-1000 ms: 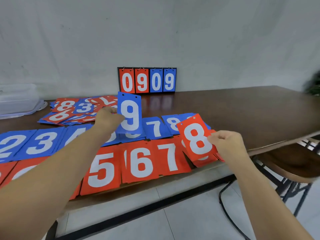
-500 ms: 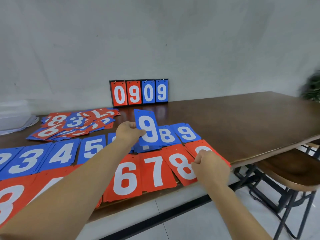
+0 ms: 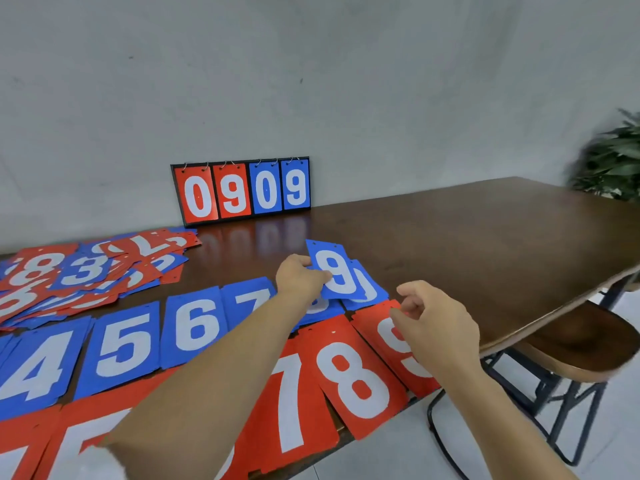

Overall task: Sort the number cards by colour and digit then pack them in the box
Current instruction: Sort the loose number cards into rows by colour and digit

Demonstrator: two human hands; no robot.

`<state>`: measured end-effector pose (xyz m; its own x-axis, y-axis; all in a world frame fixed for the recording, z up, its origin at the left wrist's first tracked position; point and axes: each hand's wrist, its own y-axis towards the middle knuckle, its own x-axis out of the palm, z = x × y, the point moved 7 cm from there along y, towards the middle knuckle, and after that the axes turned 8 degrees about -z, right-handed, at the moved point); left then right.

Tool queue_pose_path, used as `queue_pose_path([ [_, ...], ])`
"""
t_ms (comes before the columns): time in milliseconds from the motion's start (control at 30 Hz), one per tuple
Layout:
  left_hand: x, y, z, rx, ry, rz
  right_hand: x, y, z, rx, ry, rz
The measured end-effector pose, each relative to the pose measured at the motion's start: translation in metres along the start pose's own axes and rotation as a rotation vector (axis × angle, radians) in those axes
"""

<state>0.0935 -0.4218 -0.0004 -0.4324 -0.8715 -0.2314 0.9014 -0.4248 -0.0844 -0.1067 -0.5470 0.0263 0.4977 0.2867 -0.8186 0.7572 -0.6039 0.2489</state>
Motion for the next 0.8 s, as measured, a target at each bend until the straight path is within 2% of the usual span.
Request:
queue_pose_path([
  [233, 0.026, 0.024, 0.004, 0.072, 0.199, 0.046, 0.007, 0.016, 0.010, -0.045, 0.057, 0.042],
  [533, 0.042, 0.015, 0.013, 0.098, 0.894, 0.091, 0.011, 0.011, 0.008, -0.133, 0.117, 0.080],
  [633, 0.044, 0.015, 0.009, 0.076, 0.961, 0.075, 0.010, 0.007, 0.009, -0.138, 0.105, 0.096],
  [800, 0.035, 0.005, 0.017, 0.119, 0.915, 0.087, 0.004, -0.001, 0.008, -0.139, 0.091, 0.093],
])
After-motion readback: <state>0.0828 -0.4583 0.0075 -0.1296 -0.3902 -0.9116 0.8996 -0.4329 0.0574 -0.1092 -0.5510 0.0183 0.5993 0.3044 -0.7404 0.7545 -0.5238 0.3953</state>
